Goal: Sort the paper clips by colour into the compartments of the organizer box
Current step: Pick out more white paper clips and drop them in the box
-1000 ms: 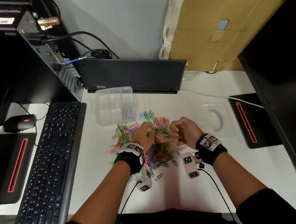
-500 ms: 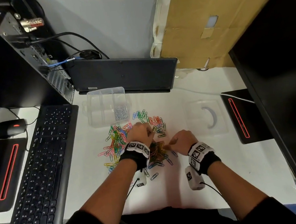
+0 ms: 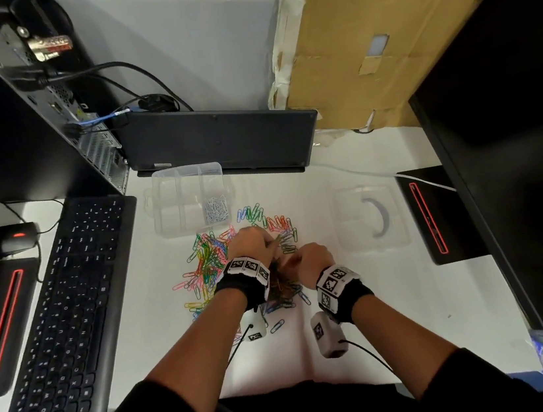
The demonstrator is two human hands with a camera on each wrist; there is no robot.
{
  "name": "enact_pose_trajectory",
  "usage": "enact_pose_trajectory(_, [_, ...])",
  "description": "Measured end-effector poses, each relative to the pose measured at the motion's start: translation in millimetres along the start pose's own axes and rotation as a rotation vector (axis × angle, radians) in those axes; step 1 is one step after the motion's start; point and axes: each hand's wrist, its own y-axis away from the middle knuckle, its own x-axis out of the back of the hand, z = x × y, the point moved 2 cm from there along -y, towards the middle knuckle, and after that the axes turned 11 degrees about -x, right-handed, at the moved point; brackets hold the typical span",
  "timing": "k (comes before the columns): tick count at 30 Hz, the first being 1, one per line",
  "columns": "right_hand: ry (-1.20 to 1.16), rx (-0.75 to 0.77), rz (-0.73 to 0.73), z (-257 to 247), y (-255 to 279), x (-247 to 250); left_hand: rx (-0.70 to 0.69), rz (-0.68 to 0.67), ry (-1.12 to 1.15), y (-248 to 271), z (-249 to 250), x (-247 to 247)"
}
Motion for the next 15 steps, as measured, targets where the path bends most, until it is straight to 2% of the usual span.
enact_pose_trajectory(4, [-0.034,0.103,-0.078,-1,0,-6,-0.004,-0.036,0.070,2,-12,8])
enact_pose_trajectory(7, [-0.111,0.166,-0.179,1,1,-3,0.047,0.028,0.140,3,-26,22])
enact_pose_trajectory(9, [-0.215,0.125,-0.240,2,1,1,0.089,0.052,0.150,2,-34,30])
enact_pose_trajectory(12, [-0.461,-0.021,-0.352,3,2,6,0.140,0.061,0.116,0,-38,33])
enact_pose_trajectory(15, [-0.623,-0.064,-0.393,6,3,9,0.098,0.065,0.069,0,-28,29])
